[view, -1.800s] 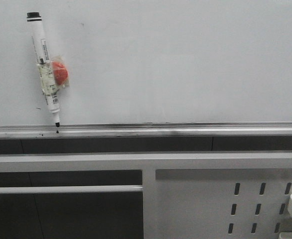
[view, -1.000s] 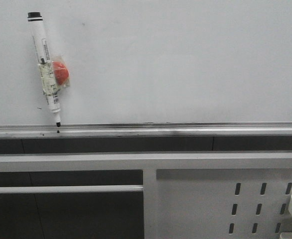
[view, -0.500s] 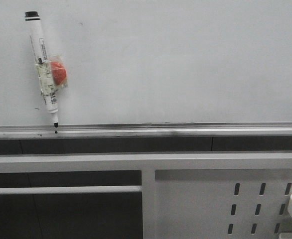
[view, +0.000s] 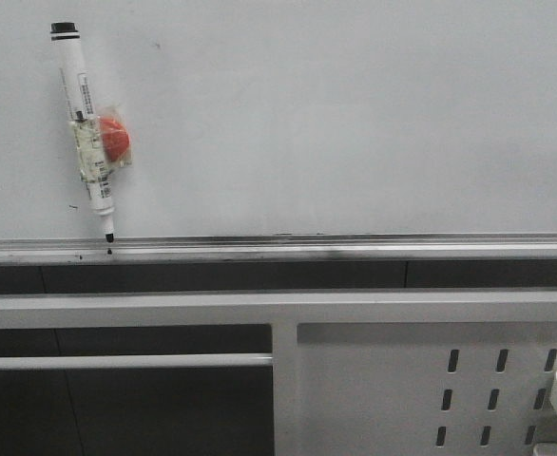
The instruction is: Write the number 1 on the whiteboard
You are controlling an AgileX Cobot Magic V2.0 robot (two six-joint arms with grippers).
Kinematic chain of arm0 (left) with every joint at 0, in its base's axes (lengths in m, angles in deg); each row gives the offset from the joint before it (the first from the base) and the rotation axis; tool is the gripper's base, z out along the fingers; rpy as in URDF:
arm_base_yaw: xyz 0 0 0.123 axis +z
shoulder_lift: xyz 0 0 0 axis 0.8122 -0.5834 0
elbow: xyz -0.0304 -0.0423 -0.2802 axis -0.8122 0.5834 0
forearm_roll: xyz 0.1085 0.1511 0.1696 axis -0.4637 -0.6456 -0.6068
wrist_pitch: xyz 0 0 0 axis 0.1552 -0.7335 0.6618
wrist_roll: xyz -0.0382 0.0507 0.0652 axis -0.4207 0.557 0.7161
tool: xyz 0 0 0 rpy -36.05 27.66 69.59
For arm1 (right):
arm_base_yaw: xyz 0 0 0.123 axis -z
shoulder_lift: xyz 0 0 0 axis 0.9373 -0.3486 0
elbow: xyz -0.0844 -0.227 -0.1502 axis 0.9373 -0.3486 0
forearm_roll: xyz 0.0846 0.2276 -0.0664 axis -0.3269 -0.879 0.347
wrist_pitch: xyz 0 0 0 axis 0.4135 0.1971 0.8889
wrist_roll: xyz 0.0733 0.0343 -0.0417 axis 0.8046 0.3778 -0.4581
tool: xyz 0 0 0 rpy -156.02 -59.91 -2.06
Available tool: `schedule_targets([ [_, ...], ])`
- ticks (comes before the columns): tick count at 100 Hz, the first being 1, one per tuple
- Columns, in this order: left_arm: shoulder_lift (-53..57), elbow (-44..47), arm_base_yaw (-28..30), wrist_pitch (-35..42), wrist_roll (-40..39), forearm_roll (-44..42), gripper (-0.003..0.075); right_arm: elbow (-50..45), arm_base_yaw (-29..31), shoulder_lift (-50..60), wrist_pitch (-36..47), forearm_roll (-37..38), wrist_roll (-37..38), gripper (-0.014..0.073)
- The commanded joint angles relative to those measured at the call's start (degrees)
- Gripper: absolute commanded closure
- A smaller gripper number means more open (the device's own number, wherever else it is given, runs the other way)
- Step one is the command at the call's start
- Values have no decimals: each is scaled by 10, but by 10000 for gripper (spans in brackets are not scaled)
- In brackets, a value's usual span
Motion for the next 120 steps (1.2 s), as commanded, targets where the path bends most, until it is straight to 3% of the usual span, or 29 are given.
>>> schedule_targets([
  [1,-22,-19,-6,17,-7,1,521,7,-3,-11,29,6,-8,663],
  [8,-36,-19,-6,25,-7,1,391,-16,-11,-11,38,6,-8,663],
  [15,-53,-19,-6,65,-7,1,338,-39,-15,-11,67,-4,-7,663],
  [38,-104,-4,-37,108,-5,33,367,-38,-15,-11,76,-25,-8,663],
  [53,-130,53,-103,223,-4,-41,367,-38,-15,-11,77,-25,-8,663],
  [72,-171,130,-182,342,-4,-41,374,-38,-15,-11,78,-25,-8,663],
  [90,-211,162,-243,396,-6,-41,374,-38,-15,-11,79,-25,-8,663],
  [120,-327,200,-297,544,-11,-17,374,-35,-15,-11,74,-25,-8,663],
])
